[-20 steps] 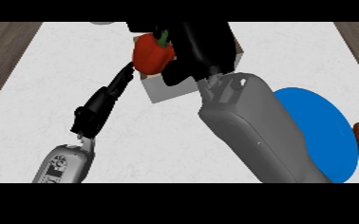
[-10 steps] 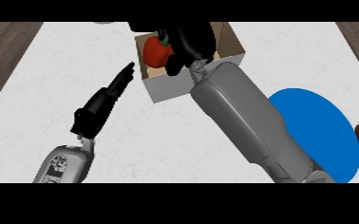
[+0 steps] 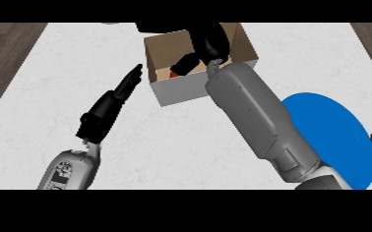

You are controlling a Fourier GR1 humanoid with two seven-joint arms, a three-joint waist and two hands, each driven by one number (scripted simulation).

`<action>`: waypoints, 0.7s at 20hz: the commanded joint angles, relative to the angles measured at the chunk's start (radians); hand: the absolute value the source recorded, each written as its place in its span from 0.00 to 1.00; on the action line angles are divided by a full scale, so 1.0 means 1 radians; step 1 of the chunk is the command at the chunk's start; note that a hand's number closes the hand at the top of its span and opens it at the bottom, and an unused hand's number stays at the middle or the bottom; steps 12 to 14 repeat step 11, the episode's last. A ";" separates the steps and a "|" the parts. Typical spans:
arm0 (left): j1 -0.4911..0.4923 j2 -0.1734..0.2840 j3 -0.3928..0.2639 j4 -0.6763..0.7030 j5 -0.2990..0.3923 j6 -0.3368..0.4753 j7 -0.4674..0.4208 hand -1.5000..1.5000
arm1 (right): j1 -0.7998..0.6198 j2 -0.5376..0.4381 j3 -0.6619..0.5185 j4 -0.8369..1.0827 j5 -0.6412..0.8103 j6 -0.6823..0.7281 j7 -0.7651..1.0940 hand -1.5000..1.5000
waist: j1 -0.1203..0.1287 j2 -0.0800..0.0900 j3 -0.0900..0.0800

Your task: Pick the bell pepper from the plate and place it in the cardboard box

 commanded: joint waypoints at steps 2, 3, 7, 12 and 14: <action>0.001 0.018 0.022 -0.007 0.010 -0.018 -0.001 0.50 | 0.033 0.004 -0.101 0.053 -0.142 -0.110 -0.181 0.00 | 0.003 0.007 0.000; -0.006 -0.008 0.005 -0.005 -0.006 0.005 -0.003 0.50 | 0.013 0.004 -0.127 0.029 -0.170 -0.156 -0.186 0.00 | 0.005 0.007 0.000; 0.036 -0.019 -0.020 0.002 -0.020 0.006 -0.005 0.50 | 0.078 0.004 -0.228 -0.041 -0.307 -0.203 -0.317 0.00 | -0.013 0.004 0.001; 0.048 0.002 0.015 -0.026 -0.007 0.004 -0.015 0.50 | 0.153 -0.008 -0.319 -0.104 -0.429 -0.161 -0.412 0.00 | -0.026 -0.003 0.000; 0.048 0.002 0.015 -0.026 -0.007 0.004 -0.015 0.50 | 0.153 -0.008 -0.319 -0.104 -0.429 -0.161 -0.412 0.00 | -0.026 -0.003 0.000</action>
